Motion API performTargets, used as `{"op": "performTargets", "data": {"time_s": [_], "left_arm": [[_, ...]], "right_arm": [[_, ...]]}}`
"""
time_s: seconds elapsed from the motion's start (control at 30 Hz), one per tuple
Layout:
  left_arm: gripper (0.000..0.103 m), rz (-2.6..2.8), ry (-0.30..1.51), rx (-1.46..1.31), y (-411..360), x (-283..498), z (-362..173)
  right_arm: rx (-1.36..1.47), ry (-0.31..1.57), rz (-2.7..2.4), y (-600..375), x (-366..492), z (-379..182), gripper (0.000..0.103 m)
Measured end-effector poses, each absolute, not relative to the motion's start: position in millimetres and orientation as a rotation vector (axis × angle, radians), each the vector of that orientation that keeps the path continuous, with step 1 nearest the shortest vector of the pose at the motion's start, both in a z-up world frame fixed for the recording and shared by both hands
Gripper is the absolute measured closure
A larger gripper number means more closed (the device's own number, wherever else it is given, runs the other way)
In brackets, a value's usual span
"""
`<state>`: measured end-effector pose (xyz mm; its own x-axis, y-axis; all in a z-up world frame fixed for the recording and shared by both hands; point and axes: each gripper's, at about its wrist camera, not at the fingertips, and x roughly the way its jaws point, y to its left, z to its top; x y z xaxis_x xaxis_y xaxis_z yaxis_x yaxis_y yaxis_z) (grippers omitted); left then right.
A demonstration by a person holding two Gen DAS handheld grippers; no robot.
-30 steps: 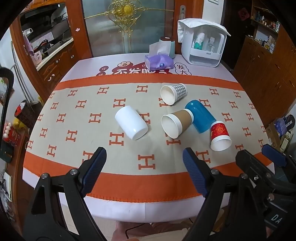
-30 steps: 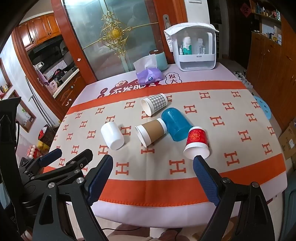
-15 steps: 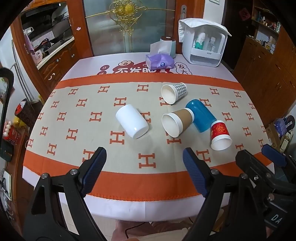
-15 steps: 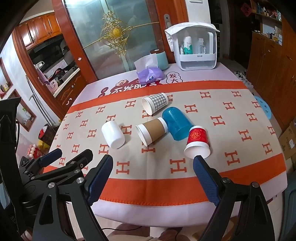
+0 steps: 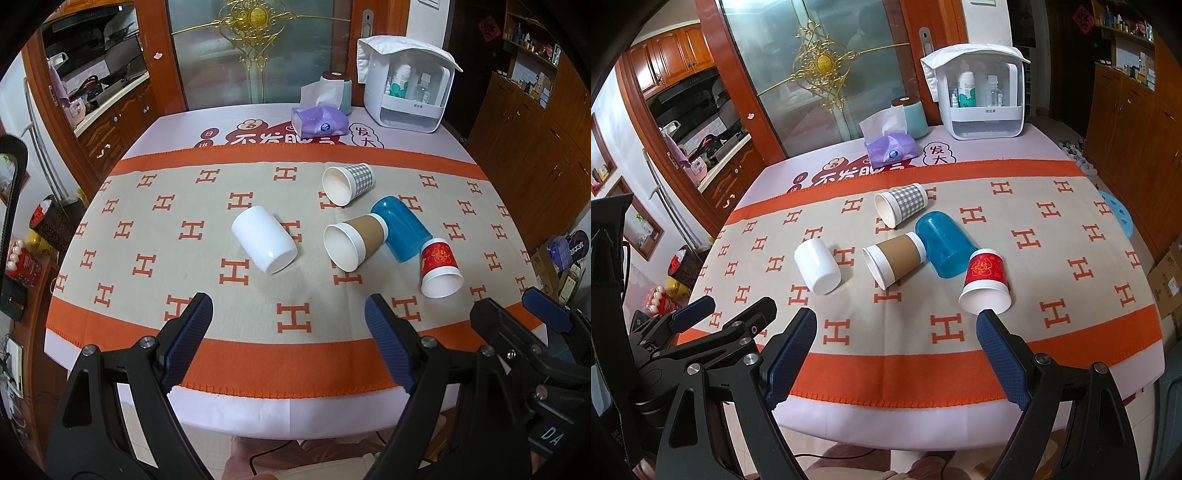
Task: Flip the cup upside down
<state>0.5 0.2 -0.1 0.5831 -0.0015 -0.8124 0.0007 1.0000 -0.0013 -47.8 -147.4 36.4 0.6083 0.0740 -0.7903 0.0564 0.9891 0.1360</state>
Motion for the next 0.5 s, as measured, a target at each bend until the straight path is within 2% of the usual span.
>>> {"op": "performTargets", "data": {"time_s": [0.5], "left_arm": [[0.02, -0.002, 0.951, -0.002, 0.3, 0.6, -0.1]], "right_arm": [[0.153, 0.92, 0.01, -146.5, -46.9, 35.0, 0.014]]}}
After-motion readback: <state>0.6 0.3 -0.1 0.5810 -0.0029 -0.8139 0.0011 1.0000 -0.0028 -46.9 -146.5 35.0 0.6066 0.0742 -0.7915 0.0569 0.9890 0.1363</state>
